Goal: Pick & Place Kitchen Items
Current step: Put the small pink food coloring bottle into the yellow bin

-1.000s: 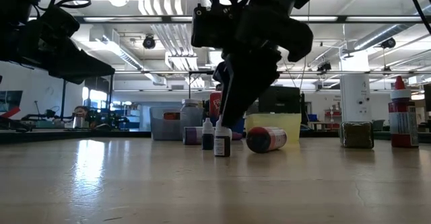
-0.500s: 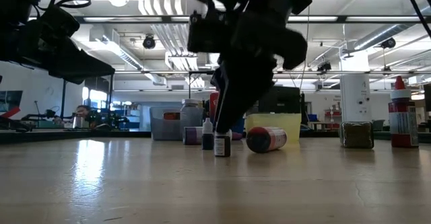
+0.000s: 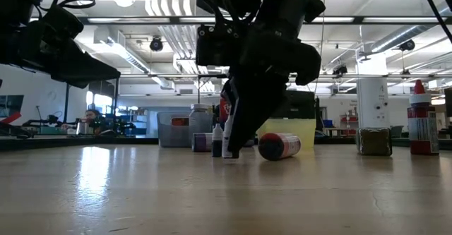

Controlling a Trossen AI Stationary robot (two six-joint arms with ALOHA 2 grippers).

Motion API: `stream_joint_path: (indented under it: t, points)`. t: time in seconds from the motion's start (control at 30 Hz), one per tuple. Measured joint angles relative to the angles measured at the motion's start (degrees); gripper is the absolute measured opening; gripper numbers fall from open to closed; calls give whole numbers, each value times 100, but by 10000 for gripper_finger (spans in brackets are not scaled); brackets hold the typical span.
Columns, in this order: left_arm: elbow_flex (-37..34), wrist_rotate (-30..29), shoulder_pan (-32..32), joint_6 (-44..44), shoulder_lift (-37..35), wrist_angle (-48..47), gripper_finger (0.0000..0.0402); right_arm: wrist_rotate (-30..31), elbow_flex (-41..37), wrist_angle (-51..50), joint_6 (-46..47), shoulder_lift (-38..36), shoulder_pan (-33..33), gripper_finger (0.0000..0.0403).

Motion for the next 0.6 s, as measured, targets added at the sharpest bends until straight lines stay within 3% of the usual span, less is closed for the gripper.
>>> stream_joint_path:
  t: [0.33, 0.6]
  points:
    - [0, 0, 1, 0, -1, -1, 108, -2, 0, -7, 12, -3, 0, 156]
    - [0, 0, 1, -1, -1, 0, 108, -47, 1, -9, 6, -4, 4, 153]
